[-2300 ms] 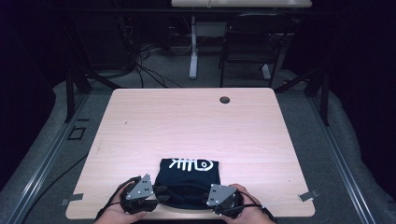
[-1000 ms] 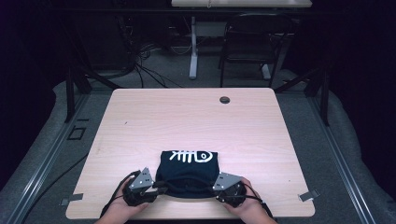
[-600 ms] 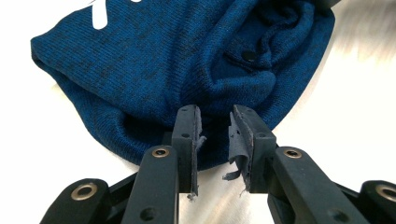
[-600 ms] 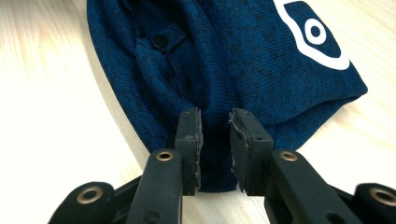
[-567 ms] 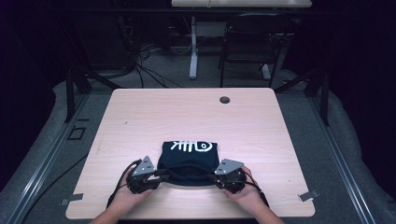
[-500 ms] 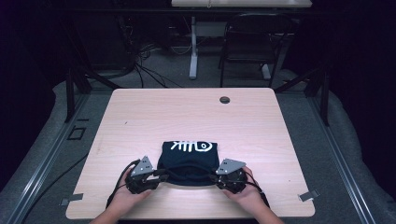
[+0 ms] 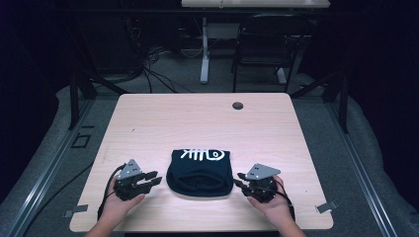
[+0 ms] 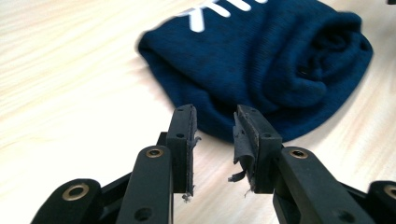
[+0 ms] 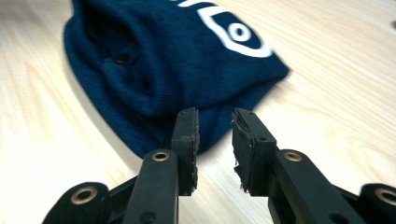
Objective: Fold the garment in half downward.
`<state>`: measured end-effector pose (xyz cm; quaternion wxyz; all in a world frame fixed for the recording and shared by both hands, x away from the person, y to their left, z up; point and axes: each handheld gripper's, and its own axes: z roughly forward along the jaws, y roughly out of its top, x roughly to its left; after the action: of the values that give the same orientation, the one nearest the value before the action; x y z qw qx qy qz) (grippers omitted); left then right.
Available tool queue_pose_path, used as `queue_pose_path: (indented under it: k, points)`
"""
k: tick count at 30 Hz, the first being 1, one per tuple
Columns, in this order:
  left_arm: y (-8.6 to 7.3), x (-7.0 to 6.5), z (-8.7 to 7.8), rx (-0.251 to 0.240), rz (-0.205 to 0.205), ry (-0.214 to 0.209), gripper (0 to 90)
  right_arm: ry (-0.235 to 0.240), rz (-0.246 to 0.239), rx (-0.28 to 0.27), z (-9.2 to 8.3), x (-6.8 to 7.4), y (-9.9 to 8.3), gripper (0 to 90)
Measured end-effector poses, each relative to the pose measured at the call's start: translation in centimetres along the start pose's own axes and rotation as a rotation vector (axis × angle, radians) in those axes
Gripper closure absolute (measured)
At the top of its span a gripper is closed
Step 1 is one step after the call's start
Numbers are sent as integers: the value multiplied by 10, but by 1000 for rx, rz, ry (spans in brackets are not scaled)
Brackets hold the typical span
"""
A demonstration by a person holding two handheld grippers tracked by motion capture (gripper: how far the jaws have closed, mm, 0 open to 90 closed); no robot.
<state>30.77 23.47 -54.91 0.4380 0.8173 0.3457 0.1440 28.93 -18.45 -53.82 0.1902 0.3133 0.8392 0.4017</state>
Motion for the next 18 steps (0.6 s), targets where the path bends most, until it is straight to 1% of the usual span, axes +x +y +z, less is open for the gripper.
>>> queue_pose_path:
  k: [2,5,8,13,14,16,17,18]
  points:
    - [-1,4,-5,-8,-10,18,666,-20,13,2,-4,-4,-2,699]
    - [-5,10,-12,-8,-36,39,659,-55,29,14,-10,-9,-5,693]
    - [-8,15,-17,-8,-57,56,650,-95,36,23,-16,-13,-9,683]
    - [-11,21,-20,-26,-96,72,618,-141,61,26,-22,-22,-16,665]
    - [-11,21,-20,-26,-96,72,607,-148,76,17,-22,-25,-17,656]
    - [-15,26,-18,-31,-122,76,599,-160,108,2,-21,-30,-19,635]
    - [-15,26,-18,-31,-122,76,597,-160,108,2,-21,-30,-19,635]
    - [-16,28,-17,-32,-133,78,595,-176,144,-4,-19,-34,-23,609]
